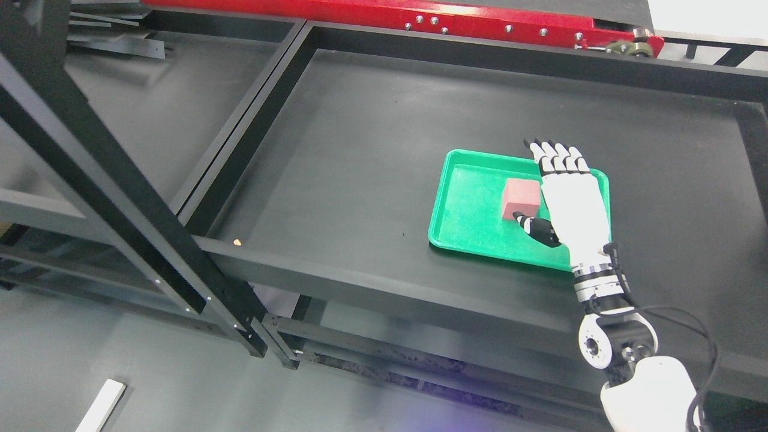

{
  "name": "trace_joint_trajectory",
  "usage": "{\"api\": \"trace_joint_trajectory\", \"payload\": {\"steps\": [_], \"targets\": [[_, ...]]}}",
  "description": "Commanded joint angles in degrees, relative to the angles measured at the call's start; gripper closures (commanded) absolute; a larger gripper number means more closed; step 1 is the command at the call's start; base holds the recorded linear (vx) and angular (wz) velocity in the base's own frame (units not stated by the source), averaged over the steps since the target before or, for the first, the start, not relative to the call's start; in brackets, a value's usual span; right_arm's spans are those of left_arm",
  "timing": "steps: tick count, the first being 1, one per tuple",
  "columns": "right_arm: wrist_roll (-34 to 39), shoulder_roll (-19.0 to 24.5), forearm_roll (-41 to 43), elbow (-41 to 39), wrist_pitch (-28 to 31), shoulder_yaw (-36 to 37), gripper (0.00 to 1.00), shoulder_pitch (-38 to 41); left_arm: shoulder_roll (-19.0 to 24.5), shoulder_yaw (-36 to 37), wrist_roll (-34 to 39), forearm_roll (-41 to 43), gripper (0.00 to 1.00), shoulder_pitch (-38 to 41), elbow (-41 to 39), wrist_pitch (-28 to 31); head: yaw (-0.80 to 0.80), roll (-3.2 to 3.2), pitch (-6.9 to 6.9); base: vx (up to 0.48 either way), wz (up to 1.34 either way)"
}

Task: Pick pink block from left shelf to tray
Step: 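Reach the right hand over the green tray beside the pink block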

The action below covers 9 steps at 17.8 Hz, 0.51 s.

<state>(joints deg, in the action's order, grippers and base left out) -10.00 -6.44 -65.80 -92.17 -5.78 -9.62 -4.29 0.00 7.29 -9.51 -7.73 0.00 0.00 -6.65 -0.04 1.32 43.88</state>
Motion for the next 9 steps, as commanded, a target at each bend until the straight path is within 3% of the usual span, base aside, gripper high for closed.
{"api": "trace_joint_trajectory", "payload": {"steps": [1, 9], "targets": [[5.33, -0.07, 0.14, 1.56, 0.07, -1.01, 0.01, -0.72, 1.0, 0.0, 0.01, 0.0, 0.0, 1.14, -1.0, -0.12, 0.0, 0.0, 0.0, 0.17, -0.11], [11.5, -0.24, 0.06, 3.84, 0.07, -1.72, 0.01, -1.51, 1.0, 0.0, 0.01, 0.0, 0.0, 1.14, -1.0, -0.12, 0.0, 0.0, 0.0, 0.128, -0.13]]}}
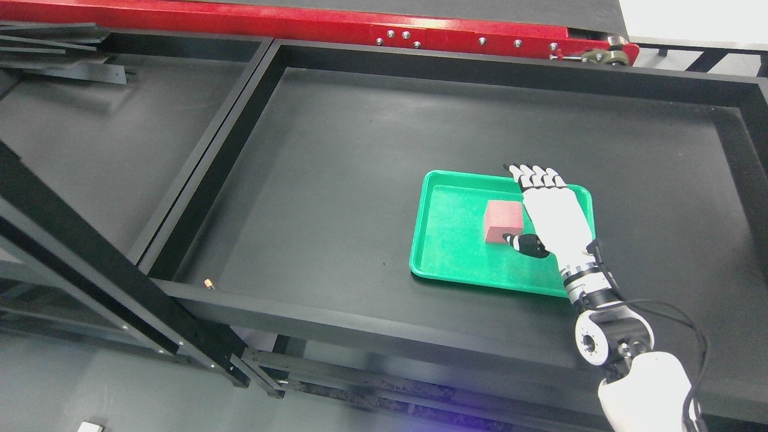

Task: Pick pink block from left shelf to tray
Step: 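Reach the right hand over the green tray beside the pink block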

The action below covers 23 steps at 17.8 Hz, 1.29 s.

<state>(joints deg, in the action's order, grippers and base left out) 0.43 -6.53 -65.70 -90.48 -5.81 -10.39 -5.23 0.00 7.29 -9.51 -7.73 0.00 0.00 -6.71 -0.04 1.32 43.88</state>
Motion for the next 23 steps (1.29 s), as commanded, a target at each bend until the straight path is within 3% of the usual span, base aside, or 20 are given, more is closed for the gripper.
{"api": "trace_joint_trajectory", "payload": {"steps": [1, 14, 23], "targets": [[1.07, -0.24, -0.04, 2.24, 0.01, -1.04, 0.01, -0.83, 1.0, 0.0, 0.01, 0.0, 0.0, 1.14, -1.0, -0.06, 0.0, 0.0, 0.0, 0.09, -0.09], [7.3, -1.03, -0.04, 7.16, -0.16, -5.35, 0.01, -3.21, 1.0, 0.0, 0.01, 0.0, 0.0, 1.14, -1.0, -0.06, 0.0, 0.0, 0.0, 0.053, -0.04], [7.92, -1.56, -0.04, 10.23, -1.22, -6.66, 0.01, -4.96, 1.0, 0.0, 0.01, 0.0, 0.0, 1.14, -1.0, -0.06, 0.0, 0.0, 0.0, 0.012, 0.0]]}}
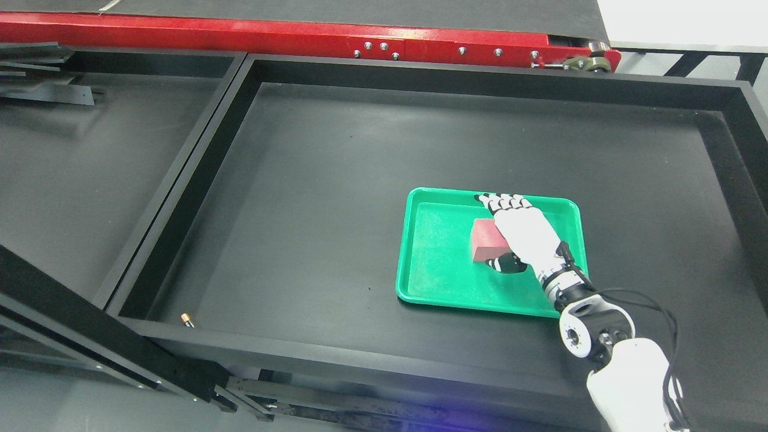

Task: Pick pink block from left shelf to tray
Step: 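Close the right hand fingers around the pink block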

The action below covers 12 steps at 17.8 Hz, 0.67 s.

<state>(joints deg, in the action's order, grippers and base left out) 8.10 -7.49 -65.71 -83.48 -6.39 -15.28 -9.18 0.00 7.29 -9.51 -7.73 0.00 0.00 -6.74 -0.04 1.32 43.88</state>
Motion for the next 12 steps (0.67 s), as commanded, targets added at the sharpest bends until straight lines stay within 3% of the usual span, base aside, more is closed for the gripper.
{"api": "trace_joint_trajectory", "payload": {"steps": [1, 12], "targets": [[0.6, -0.51, 0.06, 3.75, -0.64, -1.85, 0.01, -1.28, 1.0, 0.0, 0.01, 0.0, 0.0, 1.14, -1.0, -0.03, 0.0, 0.0, 0.0, 0.022, -0.01], [3.32, -0.42, 0.06, 5.86, -0.64, -2.64, 0.01, -1.72, 1.0, 0.0, 0.01, 0.0, 0.0, 1.14, -1.0, -0.03, 0.0, 0.0, 0.0, 0.018, 0.0]]}}
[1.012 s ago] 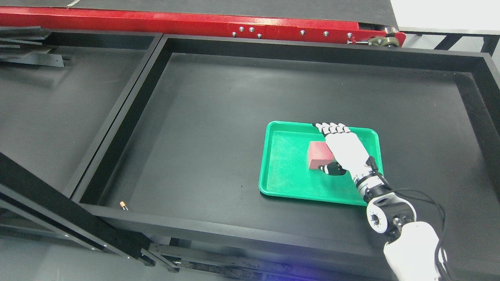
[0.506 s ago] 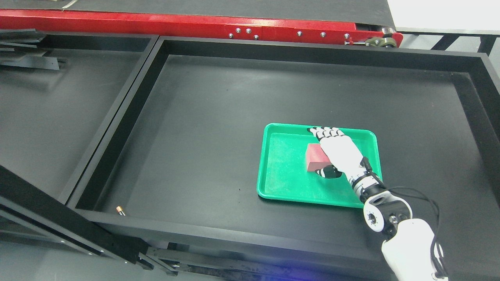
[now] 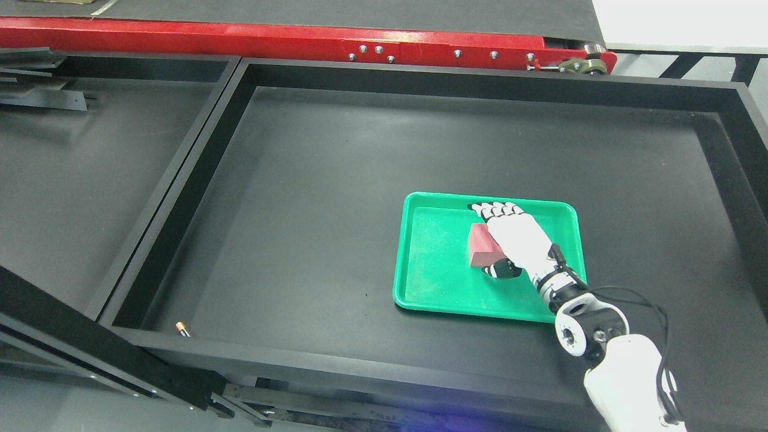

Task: Pick pink block from left shelf to tray
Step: 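Close the right hand fingers around the pink block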

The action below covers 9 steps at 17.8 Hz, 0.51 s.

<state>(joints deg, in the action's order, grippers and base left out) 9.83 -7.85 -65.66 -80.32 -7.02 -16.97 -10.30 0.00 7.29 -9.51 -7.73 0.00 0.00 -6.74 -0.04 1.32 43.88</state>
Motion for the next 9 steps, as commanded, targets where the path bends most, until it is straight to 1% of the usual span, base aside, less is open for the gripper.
{"api": "trace_joint_trajectory", "payload": {"steps": [1, 9], "targets": [[1.59, -0.06, 0.01, 2.8, -0.01, -0.96, 0.01, -0.68, 1.0, 0.0, 0.01, 0.0, 0.0, 1.14, -1.0, -0.03, 0.0, 0.0, 0.0, 0.0, 0.0], [1.24, 0.29, 0.01, 3.15, -0.01, -0.96, 0.02, -0.86, 1.0, 0.0, 0.01, 0.0, 0.0, 1.14, -1.0, -0.03, 0.0, 0.0, 0.0, 0.0, 0.0]]}}
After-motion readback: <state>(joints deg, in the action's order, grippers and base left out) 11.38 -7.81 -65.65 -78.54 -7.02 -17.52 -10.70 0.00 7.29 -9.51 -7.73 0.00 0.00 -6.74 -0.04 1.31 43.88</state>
